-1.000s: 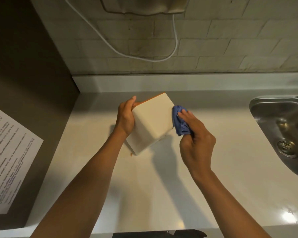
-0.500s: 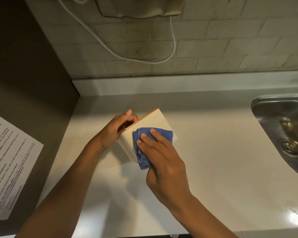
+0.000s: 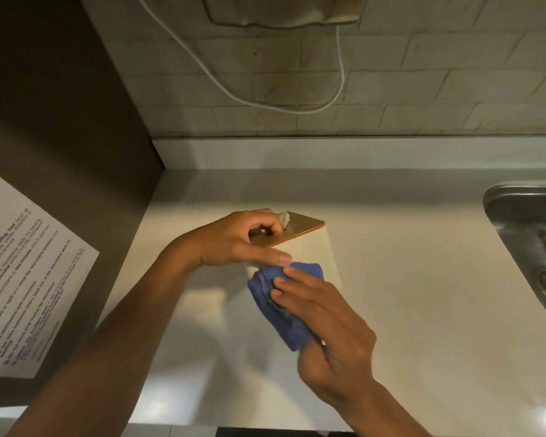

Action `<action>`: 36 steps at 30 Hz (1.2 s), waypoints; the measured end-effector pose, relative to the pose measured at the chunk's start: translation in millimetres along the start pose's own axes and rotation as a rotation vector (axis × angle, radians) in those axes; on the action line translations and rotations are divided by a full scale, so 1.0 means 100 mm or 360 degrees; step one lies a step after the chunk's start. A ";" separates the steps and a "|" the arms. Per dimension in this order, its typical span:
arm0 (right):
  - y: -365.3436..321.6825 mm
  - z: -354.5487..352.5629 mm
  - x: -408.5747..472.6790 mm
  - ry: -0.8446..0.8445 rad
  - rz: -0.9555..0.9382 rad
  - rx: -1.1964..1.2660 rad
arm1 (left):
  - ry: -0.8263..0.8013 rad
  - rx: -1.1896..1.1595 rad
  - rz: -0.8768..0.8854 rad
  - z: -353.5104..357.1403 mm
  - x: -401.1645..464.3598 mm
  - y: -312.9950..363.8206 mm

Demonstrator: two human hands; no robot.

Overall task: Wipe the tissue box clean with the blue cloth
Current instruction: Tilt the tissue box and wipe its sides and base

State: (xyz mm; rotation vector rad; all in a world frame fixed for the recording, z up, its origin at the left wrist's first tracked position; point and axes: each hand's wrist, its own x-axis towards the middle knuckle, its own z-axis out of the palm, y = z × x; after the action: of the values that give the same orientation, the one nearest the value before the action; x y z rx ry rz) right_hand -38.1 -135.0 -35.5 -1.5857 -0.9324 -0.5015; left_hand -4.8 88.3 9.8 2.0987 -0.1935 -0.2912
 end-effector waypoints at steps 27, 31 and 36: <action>0.84 -0.13 0.33 0.0776 0.2002 0.1024 | 0.0956 -0.0205 -0.0427 0.14 -0.81 -0.74; 0.88 -0.15 0.23 0.0741 0.2010 0.0946 | 0.1001 -0.0103 -0.0295 0.23 -0.86 -0.89; 0.89 -0.19 0.24 0.0673 0.1932 0.0861 | 0.1005 -0.0187 -0.0317 0.22 -0.85 -0.93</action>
State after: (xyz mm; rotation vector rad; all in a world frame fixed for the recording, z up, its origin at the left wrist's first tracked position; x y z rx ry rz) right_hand 49.7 -147.5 -67.8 -1.1896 0.2834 0.2706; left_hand -90.4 139.9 -70.1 1.9914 0.3989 0.2451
